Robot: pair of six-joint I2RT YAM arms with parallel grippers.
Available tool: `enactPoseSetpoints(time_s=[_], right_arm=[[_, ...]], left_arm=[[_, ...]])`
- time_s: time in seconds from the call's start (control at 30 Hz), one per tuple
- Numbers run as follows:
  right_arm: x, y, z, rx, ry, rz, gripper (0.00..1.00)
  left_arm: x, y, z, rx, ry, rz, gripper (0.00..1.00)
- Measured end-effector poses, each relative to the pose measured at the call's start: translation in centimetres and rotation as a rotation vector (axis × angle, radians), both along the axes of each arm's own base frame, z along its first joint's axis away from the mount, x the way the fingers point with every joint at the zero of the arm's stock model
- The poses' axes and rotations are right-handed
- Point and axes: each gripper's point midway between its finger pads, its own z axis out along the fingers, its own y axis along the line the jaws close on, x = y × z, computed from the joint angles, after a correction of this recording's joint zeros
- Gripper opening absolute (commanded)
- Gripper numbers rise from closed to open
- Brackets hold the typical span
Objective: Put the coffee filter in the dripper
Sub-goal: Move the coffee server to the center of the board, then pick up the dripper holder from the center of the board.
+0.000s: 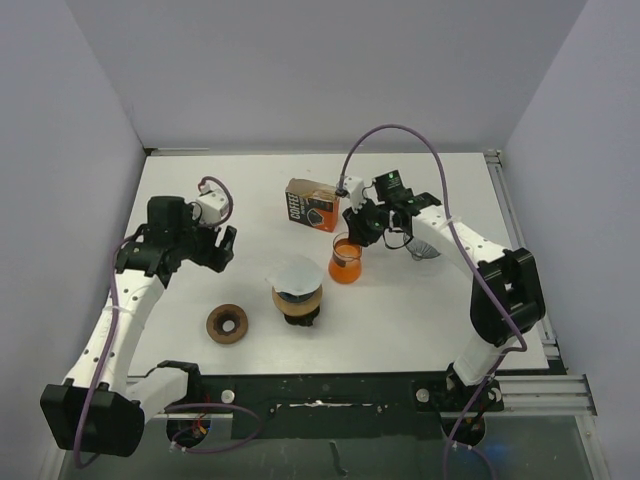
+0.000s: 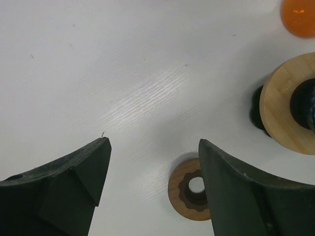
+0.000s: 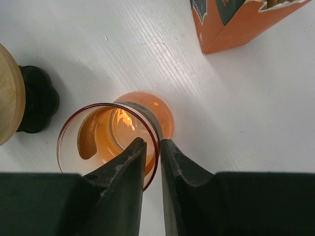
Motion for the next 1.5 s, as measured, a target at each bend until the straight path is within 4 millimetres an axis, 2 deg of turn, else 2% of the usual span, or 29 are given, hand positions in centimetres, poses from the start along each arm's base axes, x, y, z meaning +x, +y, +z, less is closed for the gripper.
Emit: enactPoseSetpoints(time_s=[0.2,0.33,0.43,0.57,0.9,1.1,1.33,1.5], right_arm=[[-0.2,-0.3,-0.3,-0.036,0.000,-0.009,0.13],[-0.6,-0.9,-0.3,-0.064,0.007,-0.015,0.13],[-1.0,-1.4,-0.3,-0.082,0.013,-0.021,0.14],[-1.7,-2.0,0.1,-0.093,0.011,-0.027,0.21],[-2.6,-2.0,1.5,-0.079,-0.013,-0.003,0.50],[-3.2,-1.8,3.9,-0.035,-0.061,0.017,0.61],[-3.5,-2.7,7.6,0.049,-0.129,0.014,0.67],[-3.5,-3.5,8.2,0.074,-0.137,0.004,0.68]], left_arm=[[-0.1,0.7,-0.9,0.045,0.011,0.001,0.71],[-0.1,1.1,-1.5,0.080,0.022,-0.009,0.71],[-0.5,1.4,-2.7,0.110,0.056,-0.024,0.71],[-1.7,1.8,-4.9,0.149,0.128,-0.058,0.71],[-5.5,2.7,-10.6,0.240,0.322,-0.248,0.71],[-6.8,2.5,-12.2,0.260,0.352,-0.374,0.71],[-8.1,2.4,-14.3,0.267,0.392,-0.462,0.68],[-8.8,2.4,-15.7,0.266,0.419,-0.489,0.63]])
